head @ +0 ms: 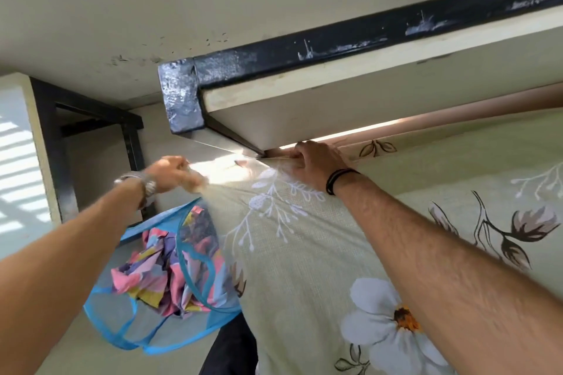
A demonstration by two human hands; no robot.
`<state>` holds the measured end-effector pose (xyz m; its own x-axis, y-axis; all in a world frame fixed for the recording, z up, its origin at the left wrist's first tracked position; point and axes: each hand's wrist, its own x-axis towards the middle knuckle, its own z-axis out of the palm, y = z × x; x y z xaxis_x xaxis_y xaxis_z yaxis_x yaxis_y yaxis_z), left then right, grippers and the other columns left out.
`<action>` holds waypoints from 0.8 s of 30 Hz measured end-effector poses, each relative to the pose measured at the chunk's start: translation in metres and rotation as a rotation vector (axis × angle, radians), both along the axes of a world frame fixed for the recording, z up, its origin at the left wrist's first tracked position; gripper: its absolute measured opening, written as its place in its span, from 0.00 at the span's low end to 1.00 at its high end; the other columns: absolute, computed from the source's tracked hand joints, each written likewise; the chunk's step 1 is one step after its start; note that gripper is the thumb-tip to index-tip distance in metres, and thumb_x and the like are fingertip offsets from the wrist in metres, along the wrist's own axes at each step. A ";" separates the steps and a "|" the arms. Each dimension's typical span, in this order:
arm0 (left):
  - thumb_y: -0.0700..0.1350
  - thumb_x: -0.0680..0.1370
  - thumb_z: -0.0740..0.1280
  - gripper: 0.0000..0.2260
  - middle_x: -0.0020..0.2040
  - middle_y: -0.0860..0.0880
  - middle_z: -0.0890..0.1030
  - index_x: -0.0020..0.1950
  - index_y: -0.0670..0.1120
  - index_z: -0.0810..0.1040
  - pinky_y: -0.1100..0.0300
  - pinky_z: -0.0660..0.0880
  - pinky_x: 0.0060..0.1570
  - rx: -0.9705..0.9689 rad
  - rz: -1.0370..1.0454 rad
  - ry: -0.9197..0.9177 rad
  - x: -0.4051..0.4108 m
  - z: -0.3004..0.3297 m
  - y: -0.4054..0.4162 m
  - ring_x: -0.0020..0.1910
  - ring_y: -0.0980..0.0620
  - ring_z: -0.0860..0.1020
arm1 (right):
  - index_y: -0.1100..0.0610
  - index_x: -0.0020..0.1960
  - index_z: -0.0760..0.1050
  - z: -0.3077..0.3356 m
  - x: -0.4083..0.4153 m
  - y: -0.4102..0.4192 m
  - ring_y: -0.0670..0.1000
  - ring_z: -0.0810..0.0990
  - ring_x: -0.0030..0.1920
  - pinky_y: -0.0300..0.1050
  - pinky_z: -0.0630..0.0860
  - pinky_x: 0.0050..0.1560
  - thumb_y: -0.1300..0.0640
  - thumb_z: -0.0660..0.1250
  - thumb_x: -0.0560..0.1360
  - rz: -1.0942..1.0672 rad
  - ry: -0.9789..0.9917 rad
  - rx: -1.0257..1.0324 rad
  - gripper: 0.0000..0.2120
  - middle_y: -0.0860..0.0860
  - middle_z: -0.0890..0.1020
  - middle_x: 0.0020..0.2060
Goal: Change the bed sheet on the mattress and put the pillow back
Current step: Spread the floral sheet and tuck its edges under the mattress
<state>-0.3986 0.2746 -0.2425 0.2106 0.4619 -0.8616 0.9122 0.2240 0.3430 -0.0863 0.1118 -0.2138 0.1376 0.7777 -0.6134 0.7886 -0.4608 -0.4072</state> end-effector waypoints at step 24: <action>0.77 0.76 0.49 0.33 0.59 0.53 0.84 0.58 0.58 0.84 0.48 0.71 0.68 -0.157 0.137 -0.153 0.071 0.014 -0.117 0.58 0.51 0.81 | 0.43 0.64 0.71 -0.023 -0.030 0.024 0.57 0.79 0.54 0.52 0.74 0.53 0.50 0.57 0.75 0.120 0.157 -0.338 0.17 0.52 0.80 0.53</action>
<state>-0.3276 0.1573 -0.2280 0.2886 0.3584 -0.8878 0.8096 0.4037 0.4262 -0.1163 0.1359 -0.2371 -0.0579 0.5329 -0.8442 0.7849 -0.4982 -0.3683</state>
